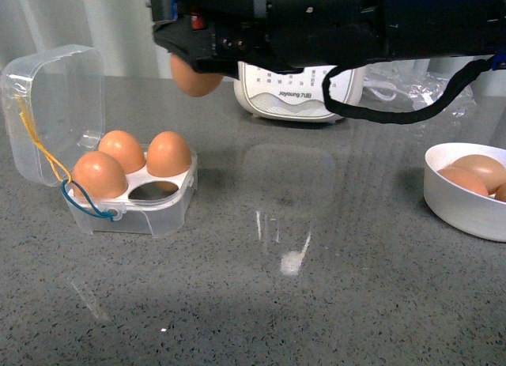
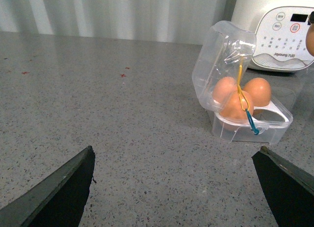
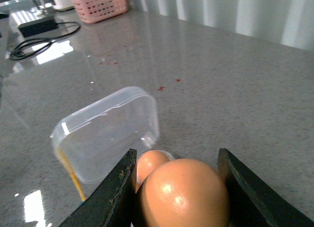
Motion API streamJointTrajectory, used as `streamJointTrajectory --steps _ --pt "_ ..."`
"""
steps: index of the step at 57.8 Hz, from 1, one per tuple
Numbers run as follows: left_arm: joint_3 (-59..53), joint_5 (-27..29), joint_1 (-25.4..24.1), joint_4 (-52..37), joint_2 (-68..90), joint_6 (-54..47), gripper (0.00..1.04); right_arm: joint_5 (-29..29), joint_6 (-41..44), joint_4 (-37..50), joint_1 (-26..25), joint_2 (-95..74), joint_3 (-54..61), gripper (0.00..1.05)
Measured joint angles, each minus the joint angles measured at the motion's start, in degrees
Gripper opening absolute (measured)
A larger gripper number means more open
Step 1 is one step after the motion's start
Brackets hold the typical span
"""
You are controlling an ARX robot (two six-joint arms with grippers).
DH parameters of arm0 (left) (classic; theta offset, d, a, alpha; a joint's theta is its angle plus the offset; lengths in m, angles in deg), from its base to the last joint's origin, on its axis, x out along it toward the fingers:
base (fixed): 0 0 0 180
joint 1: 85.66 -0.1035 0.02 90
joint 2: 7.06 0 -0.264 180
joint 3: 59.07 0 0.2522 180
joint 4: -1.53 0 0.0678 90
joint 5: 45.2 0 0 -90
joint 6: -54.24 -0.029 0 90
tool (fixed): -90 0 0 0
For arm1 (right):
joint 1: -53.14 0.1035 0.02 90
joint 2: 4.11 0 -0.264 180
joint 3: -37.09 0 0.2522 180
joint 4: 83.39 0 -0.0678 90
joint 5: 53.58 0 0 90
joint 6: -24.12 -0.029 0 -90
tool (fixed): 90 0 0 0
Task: Put egg into box
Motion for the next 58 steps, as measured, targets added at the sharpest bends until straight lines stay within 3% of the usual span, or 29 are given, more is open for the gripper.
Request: streamJointTrajectory --steps 13,42,58 --pt "0.00 0.00 0.00 0.00 0.00 0.00 0.98 4.72 1.68 -2.19 2.54 -1.46 -0.02 0.43" --pt "0.00 0.00 0.00 0.00 0.00 0.00 0.98 3.06 8.09 -10.71 3.98 -6.82 -8.04 0.43" --pt "0.00 0.00 0.00 0.00 0.00 0.00 0.98 2.95 11.19 -11.87 4.61 -7.65 -6.86 0.43"
